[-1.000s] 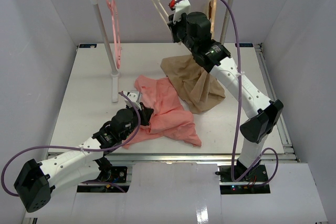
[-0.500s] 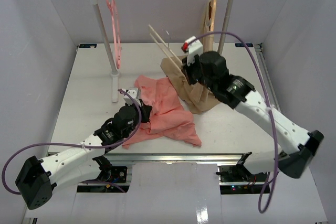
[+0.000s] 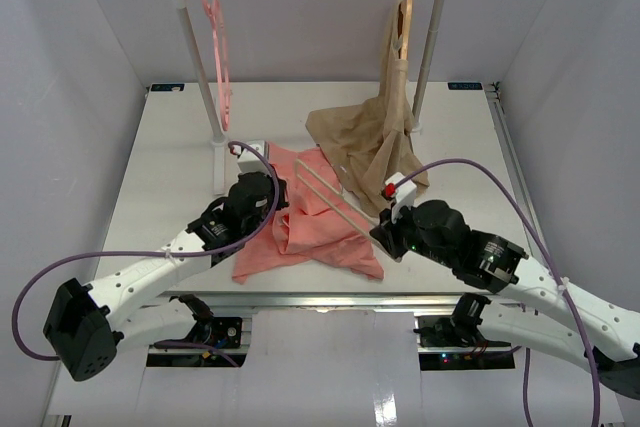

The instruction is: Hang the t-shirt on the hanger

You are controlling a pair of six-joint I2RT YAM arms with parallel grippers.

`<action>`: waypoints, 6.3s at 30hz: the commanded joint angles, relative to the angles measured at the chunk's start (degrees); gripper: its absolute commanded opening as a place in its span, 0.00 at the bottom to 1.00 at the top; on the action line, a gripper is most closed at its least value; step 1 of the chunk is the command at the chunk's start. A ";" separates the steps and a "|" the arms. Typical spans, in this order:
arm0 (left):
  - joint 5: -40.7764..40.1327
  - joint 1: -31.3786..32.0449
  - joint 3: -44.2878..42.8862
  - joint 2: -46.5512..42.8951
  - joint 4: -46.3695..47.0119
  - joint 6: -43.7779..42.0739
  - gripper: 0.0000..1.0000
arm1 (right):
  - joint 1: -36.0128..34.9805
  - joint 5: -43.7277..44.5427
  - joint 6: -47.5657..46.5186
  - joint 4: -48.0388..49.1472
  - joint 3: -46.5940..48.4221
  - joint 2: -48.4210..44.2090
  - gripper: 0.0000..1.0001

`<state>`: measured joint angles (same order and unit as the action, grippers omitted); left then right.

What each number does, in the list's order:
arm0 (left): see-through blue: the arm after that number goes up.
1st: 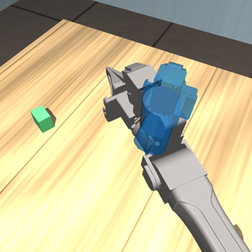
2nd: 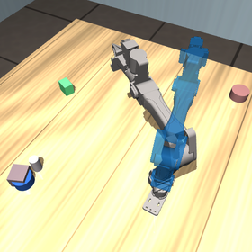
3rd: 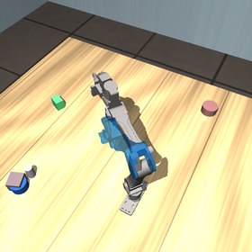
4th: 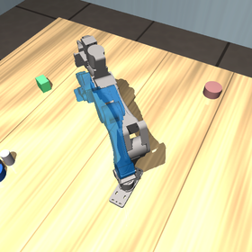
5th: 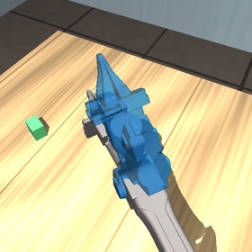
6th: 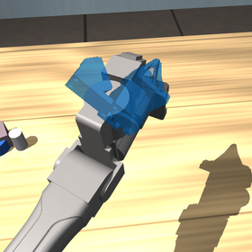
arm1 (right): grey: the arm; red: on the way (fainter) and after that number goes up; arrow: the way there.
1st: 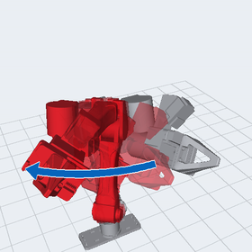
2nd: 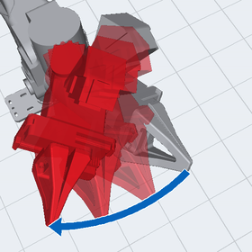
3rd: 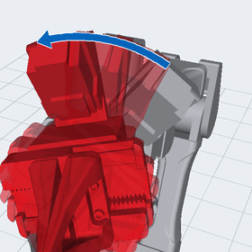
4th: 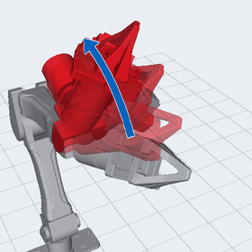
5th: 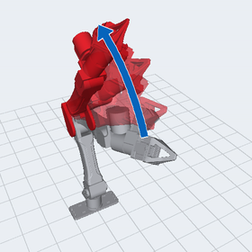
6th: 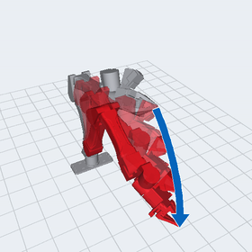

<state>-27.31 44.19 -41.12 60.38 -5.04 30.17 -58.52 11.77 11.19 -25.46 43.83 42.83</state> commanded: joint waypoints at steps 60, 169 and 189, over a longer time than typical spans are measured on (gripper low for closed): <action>-4.69 -5.35 -6.69 2.73 -8.23 2.26 0.00 | -4.50 2.55 5.86 -4.60 -5.33 -7.50 0.08; 9.09 -5.35 -18.78 1.87 -14.51 -7.39 0.00 | -8.90 7.64 -8.88 2.72 4.09 -1.78 0.08; 6.54 -5.35 -19.68 2.88 -16.98 -6.33 0.00 | -8.90 16.12 -6.88 -3.51 6.62 -3.76 0.08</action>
<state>-20.12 39.09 -58.59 63.57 -21.13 23.59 -67.26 23.55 4.12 -31.42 48.12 39.48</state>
